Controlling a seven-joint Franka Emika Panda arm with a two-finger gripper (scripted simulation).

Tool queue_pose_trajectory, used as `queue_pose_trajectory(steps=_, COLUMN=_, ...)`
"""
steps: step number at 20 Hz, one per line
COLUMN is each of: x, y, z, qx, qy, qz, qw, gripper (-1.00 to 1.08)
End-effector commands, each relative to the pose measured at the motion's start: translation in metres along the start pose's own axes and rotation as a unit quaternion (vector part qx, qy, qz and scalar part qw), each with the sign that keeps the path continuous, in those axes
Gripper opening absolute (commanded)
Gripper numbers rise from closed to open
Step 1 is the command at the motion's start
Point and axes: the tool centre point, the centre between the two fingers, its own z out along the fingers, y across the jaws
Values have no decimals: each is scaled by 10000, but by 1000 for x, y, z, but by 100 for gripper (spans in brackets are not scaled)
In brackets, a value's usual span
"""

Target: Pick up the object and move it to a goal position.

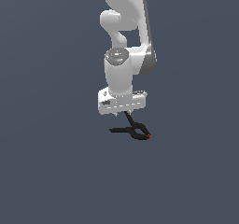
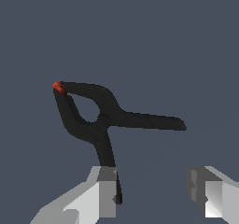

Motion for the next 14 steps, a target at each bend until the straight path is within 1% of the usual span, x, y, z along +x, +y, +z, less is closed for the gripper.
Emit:
queue_pose_trajectory(steps=1, x=-5, y=-3, z=11, qx=110, qy=85, qz=-144, qw=9998, gripper=28)
queue_pose_trajectory(steps=8, x=-23, y=-13, z=42, qx=411, qy=424, qz=-606, qw=9964, gripper=28)
queue_pose_trajectory(steps=14, x=-42, y=-19, z=64, qx=553, qy=745, qz=-960, qw=9910, gripper=28)
